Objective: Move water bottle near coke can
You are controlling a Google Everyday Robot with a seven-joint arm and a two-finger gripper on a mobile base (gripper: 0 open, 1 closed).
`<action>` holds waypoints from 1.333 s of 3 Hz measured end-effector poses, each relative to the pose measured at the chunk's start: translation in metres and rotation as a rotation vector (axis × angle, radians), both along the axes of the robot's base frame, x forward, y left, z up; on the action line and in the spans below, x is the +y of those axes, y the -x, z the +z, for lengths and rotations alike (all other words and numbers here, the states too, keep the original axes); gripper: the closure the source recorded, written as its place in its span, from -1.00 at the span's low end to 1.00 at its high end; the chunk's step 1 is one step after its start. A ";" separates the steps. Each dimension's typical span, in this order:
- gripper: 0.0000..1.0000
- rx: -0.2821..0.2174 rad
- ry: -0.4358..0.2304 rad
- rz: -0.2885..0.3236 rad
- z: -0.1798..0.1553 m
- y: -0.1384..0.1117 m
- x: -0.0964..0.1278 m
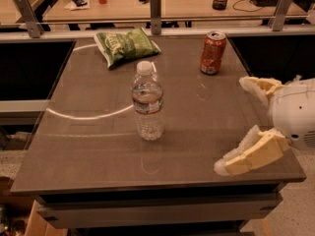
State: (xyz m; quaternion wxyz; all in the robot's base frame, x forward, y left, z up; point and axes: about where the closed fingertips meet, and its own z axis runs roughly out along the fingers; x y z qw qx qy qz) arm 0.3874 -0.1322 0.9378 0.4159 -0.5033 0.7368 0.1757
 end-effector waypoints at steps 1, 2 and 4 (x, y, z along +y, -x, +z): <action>-1.00 -0.025 -0.070 -0.116 -0.012 -0.001 -0.002; -1.00 -0.025 -0.069 -0.115 -0.012 0.000 -0.002; -1.00 -0.086 -0.185 -0.203 -0.032 -0.001 0.028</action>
Offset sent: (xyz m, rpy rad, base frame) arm -0.0010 -0.0014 -0.0105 0.0541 -0.0164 -0.0854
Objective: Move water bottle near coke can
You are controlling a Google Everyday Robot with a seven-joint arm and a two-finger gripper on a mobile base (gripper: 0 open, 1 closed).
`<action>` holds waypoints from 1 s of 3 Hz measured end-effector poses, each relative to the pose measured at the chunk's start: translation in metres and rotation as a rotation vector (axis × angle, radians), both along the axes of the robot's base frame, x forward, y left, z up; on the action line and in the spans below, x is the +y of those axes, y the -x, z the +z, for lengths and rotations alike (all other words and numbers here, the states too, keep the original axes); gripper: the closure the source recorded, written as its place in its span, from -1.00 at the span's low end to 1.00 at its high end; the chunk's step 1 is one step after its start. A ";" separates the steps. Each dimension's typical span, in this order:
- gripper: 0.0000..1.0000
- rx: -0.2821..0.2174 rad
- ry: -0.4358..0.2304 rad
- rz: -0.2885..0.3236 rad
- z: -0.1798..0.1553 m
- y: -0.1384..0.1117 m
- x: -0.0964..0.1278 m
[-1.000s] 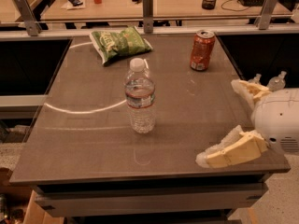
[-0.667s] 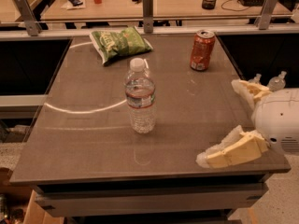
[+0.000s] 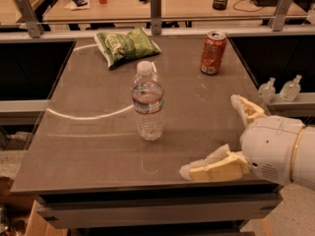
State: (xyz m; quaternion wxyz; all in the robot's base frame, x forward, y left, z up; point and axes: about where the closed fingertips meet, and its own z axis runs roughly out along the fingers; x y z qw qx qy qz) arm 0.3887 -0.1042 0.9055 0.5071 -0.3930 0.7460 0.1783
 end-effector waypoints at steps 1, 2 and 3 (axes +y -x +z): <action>-1.00 -0.059 -0.084 0.008 -0.005 -0.007 0.021; -1.00 -0.119 -0.159 0.030 -0.006 -0.021 0.040; -1.00 -0.155 -0.212 0.058 -0.009 -0.033 0.057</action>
Offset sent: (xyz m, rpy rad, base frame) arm 0.0405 0.0576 -0.0120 0.2668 -0.1941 0.0596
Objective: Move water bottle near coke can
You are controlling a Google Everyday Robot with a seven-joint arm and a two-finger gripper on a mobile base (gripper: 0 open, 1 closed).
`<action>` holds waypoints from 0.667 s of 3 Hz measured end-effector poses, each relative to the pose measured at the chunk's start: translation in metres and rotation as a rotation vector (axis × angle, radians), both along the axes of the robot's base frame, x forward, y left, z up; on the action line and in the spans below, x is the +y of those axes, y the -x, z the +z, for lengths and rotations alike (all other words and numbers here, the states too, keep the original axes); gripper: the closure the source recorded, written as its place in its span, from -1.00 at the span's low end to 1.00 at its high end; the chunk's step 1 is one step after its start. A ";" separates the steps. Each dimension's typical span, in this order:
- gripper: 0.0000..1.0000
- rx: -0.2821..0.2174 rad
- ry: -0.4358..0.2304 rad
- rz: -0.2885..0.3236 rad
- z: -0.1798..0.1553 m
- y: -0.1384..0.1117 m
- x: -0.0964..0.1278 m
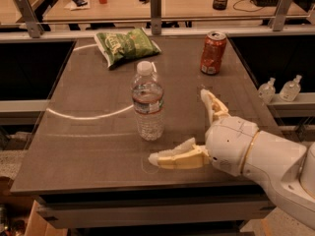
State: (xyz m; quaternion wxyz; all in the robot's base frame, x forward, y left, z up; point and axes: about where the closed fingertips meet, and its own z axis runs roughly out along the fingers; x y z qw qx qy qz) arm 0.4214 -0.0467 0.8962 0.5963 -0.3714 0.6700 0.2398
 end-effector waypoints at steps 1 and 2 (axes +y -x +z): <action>-0.88 -0.023 -0.053 0.013 -0.006 -0.010 0.018; -0.74 -0.039 -0.080 0.012 -0.010 -0.021 0.033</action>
Offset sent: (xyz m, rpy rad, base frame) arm 0.0356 0.0444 -0.0198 0.1175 -0.0503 -0.0017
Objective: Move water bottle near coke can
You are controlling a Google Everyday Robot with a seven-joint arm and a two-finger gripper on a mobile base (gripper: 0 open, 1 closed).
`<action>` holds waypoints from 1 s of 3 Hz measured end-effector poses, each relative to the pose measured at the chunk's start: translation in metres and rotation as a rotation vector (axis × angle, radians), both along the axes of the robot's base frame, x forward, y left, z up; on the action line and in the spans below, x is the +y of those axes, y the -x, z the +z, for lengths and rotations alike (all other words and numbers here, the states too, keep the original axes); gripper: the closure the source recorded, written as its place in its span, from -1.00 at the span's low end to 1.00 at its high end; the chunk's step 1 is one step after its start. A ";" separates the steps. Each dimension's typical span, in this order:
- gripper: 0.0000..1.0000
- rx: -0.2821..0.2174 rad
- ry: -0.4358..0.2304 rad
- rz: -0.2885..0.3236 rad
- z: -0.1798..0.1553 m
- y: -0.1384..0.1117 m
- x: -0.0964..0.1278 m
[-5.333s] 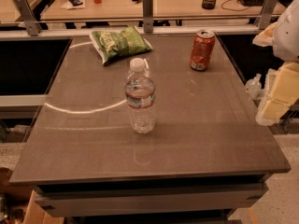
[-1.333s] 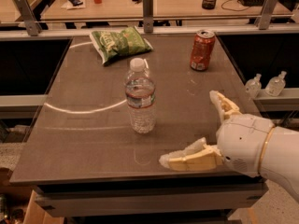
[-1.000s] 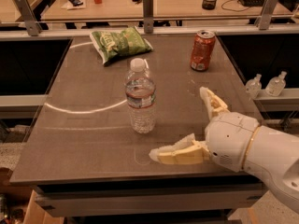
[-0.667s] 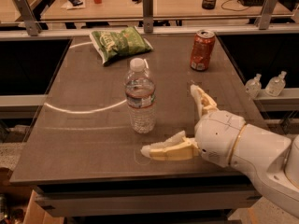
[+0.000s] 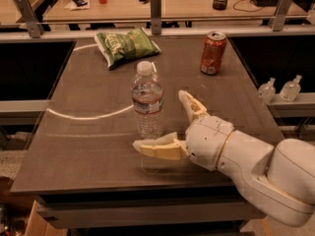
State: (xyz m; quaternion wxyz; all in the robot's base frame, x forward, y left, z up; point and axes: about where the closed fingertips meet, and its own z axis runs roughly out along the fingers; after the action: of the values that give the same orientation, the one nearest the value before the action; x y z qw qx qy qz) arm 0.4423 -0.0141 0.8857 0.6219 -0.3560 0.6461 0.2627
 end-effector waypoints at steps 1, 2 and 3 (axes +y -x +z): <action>-0.74 -0.019 -0.014 0.004 0.000 -0.014 0.013; -0.40 -0.031 -0.021 0.019 0.000 -0.024 0.024; 0.06 -0.024 -0.016 0.023 -0.001 -0.028 0.027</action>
Offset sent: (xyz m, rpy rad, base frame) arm 0.0393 0.0341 -0.0019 0.0348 -0.0382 0.0335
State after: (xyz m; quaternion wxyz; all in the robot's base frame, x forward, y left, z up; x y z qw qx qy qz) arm 0.4701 0.0127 0.8845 0.6293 -0.3615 0.6325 0.2708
